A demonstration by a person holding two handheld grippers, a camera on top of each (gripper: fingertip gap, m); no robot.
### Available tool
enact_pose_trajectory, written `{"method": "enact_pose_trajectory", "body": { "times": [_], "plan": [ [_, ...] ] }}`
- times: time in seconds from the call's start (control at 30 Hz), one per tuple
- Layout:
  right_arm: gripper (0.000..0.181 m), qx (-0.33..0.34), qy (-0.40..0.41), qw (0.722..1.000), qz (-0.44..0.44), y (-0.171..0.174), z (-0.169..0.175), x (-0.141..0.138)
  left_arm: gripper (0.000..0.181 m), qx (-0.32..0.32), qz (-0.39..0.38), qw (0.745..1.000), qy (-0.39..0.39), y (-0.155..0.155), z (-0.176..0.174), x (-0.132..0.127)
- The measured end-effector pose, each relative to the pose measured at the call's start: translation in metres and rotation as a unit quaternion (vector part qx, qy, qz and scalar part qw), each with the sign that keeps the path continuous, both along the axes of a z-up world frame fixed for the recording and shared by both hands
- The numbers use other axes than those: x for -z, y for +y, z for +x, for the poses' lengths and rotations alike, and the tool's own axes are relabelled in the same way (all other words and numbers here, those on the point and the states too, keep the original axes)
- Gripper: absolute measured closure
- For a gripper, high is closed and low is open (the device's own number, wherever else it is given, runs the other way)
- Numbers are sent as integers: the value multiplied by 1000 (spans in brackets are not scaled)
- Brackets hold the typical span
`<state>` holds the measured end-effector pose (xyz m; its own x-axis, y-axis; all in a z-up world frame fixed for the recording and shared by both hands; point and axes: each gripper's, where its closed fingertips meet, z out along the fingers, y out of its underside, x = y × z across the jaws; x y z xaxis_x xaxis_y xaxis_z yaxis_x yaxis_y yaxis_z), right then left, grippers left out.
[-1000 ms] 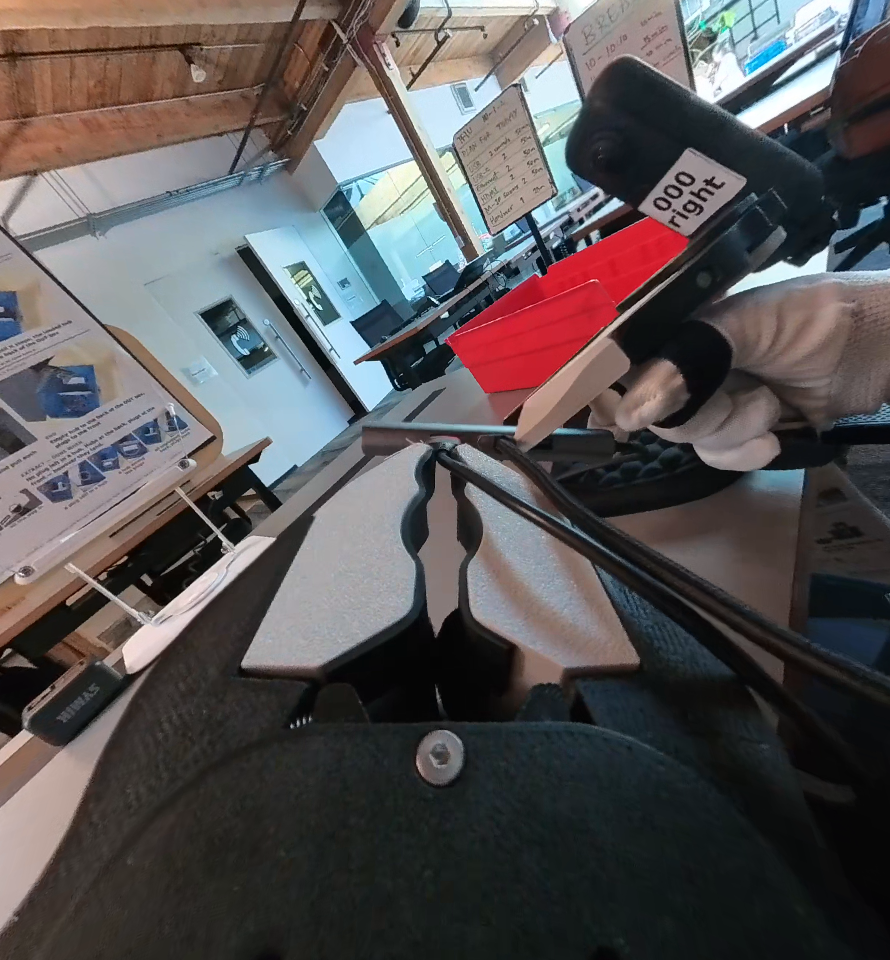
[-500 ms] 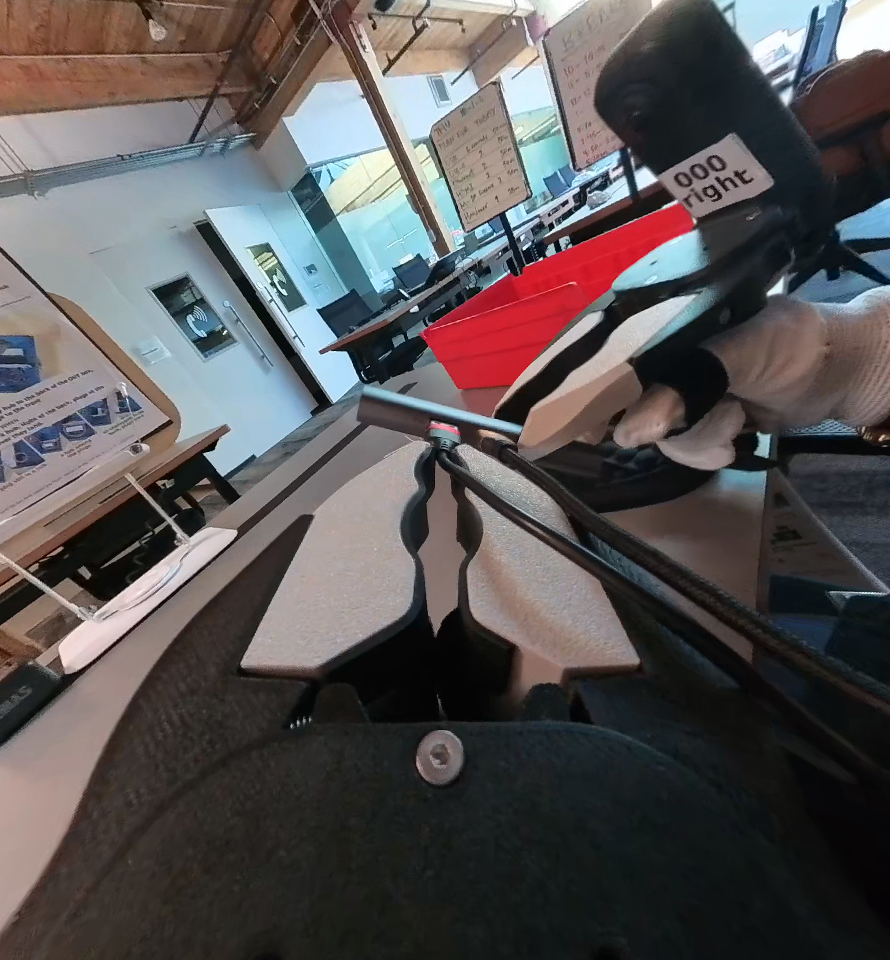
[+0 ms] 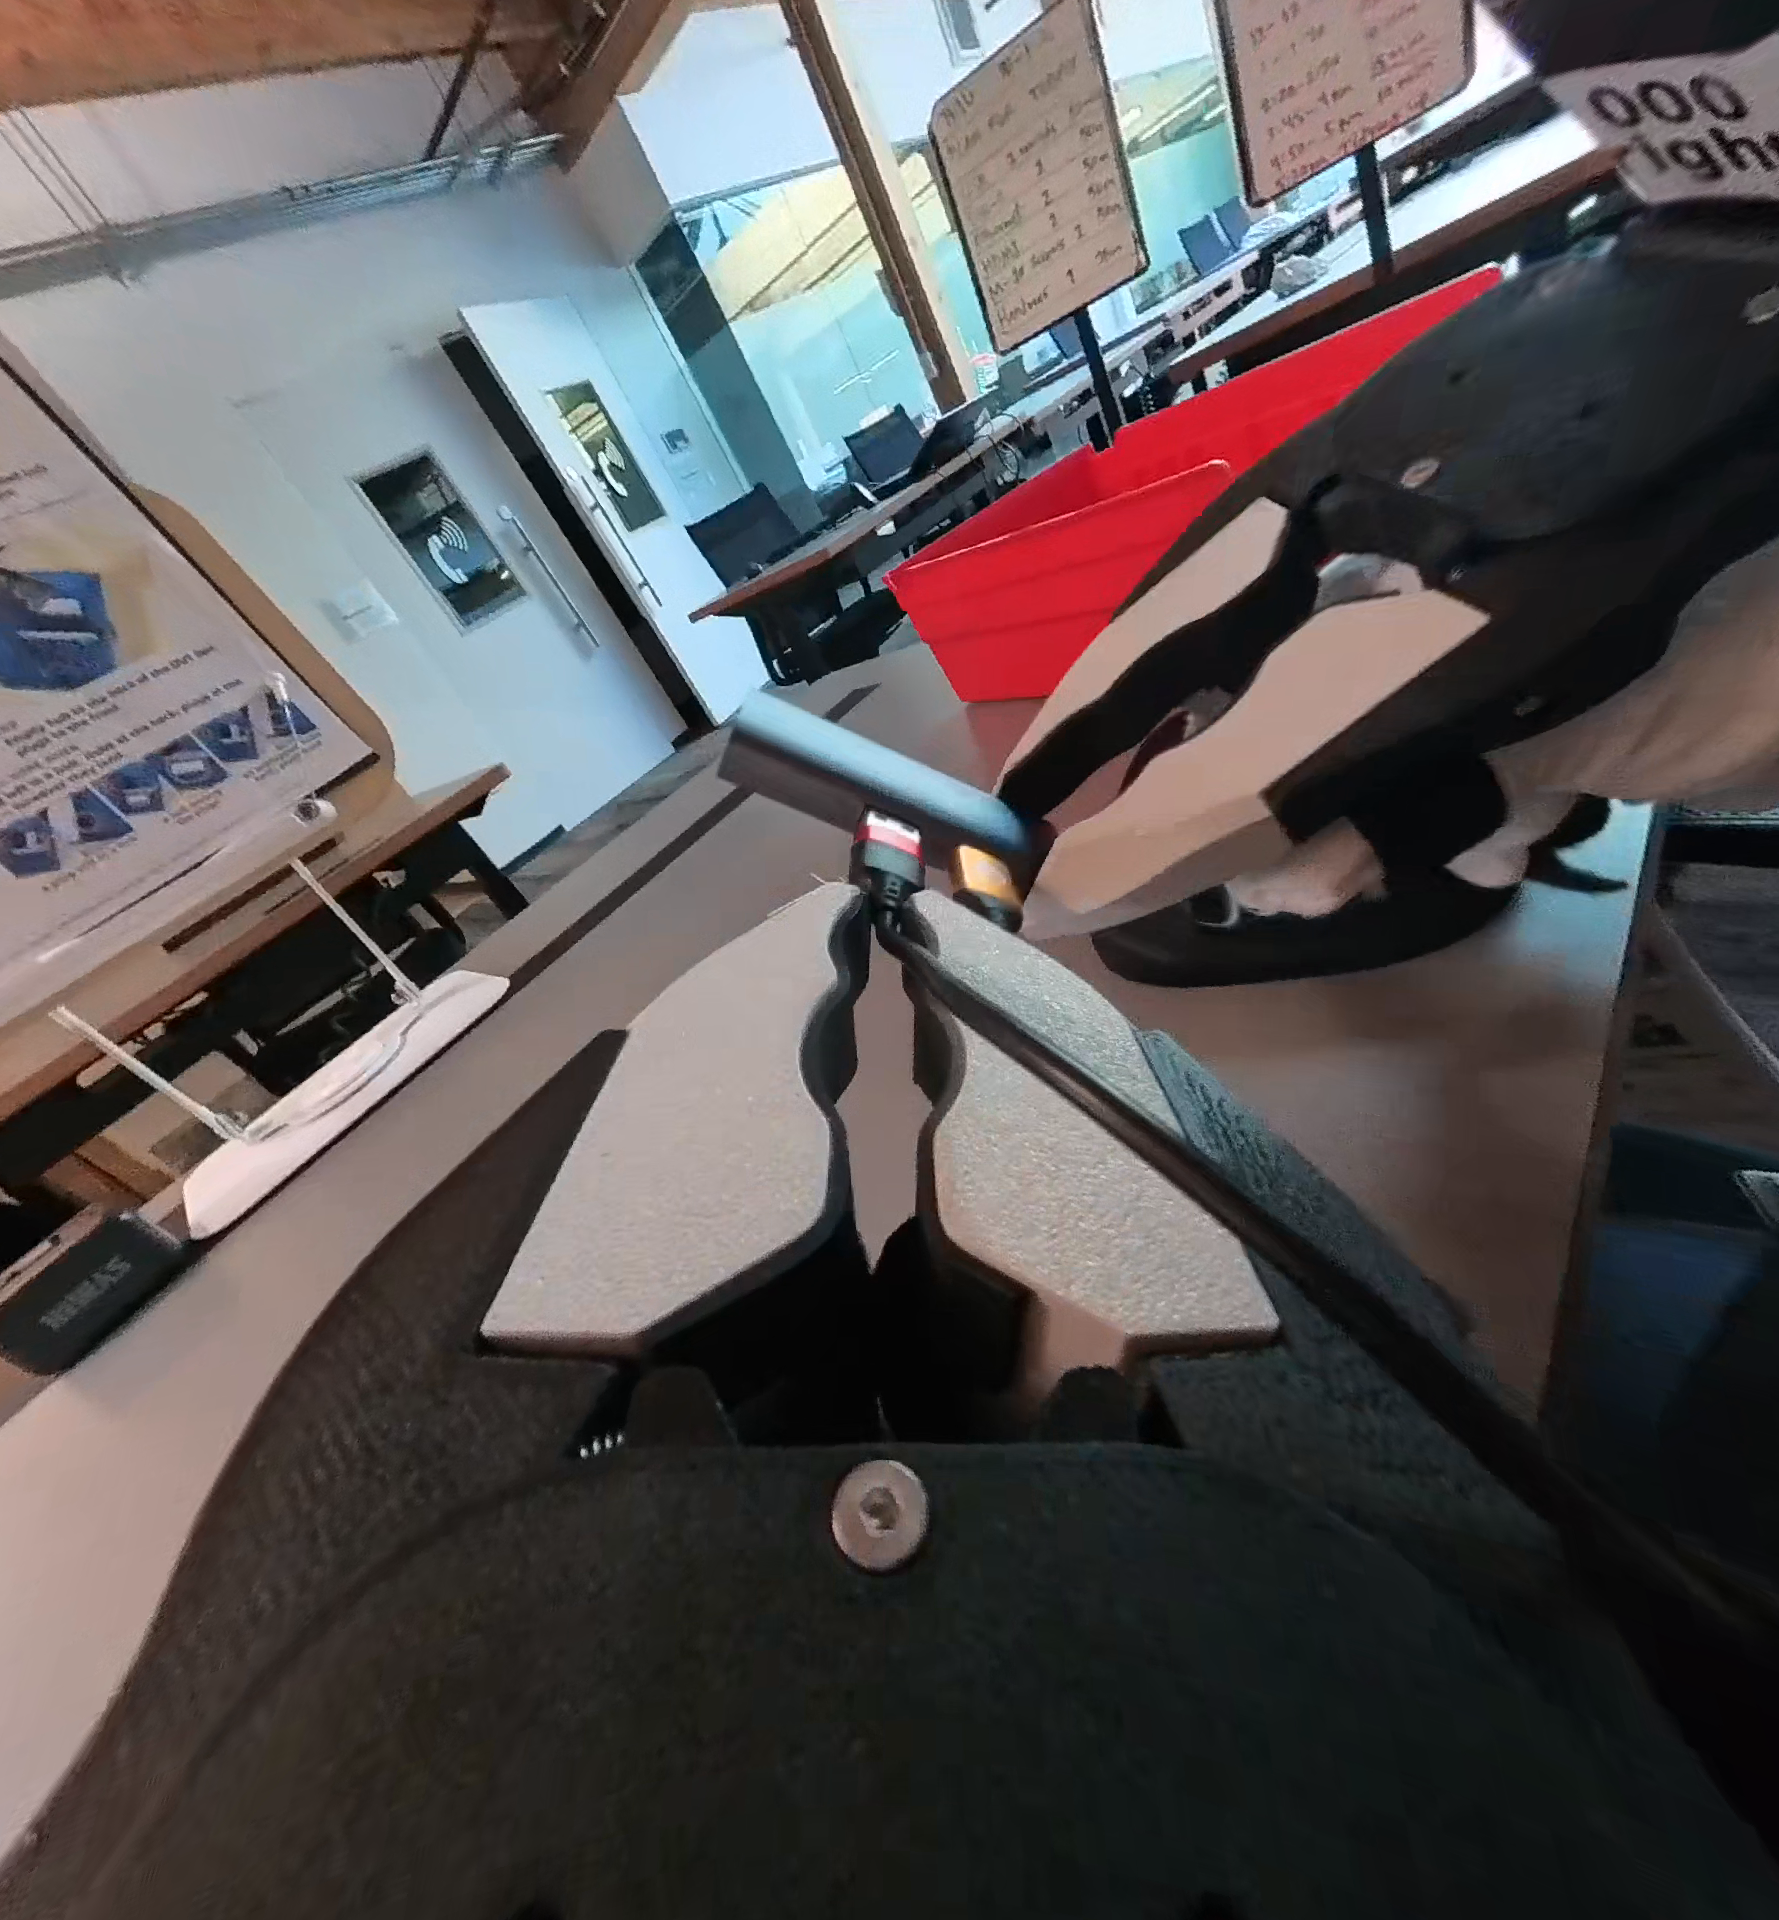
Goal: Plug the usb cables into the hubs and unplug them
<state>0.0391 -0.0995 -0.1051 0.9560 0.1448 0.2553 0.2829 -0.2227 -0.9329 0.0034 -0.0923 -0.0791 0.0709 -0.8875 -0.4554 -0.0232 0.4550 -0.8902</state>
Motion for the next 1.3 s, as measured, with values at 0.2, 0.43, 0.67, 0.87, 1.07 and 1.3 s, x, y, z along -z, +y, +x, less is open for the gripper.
{"method": "enact_pose_trajectory", "body": {
  "times": [0.2,0.43,0.67,0.87,1.07,1.3],
  "plan": [
    [150,3,-17,1000,-4,-1,2,2,176,5,-14,1000,11,2,1,4],
    [149,-56,56,997,9,-8,0,-4,176,37,-37,998,22,-1,2,7],
    [148,-36,-57,998,-3,-6,-1,0,176,36,-61,997,12,0,1,4],
    [148,-15,-101,995,-16,-4,3,6,176,11,-45,998,46,5,4,15],
    [149,-34,-91,995,1,-10,8,-3,176,16,-32,997,67,3,8,24],
    [145,-173,-23,981,87,-33,-14,-37,176,78,9,995,-58,-17,-10,-17]
  ]
}}
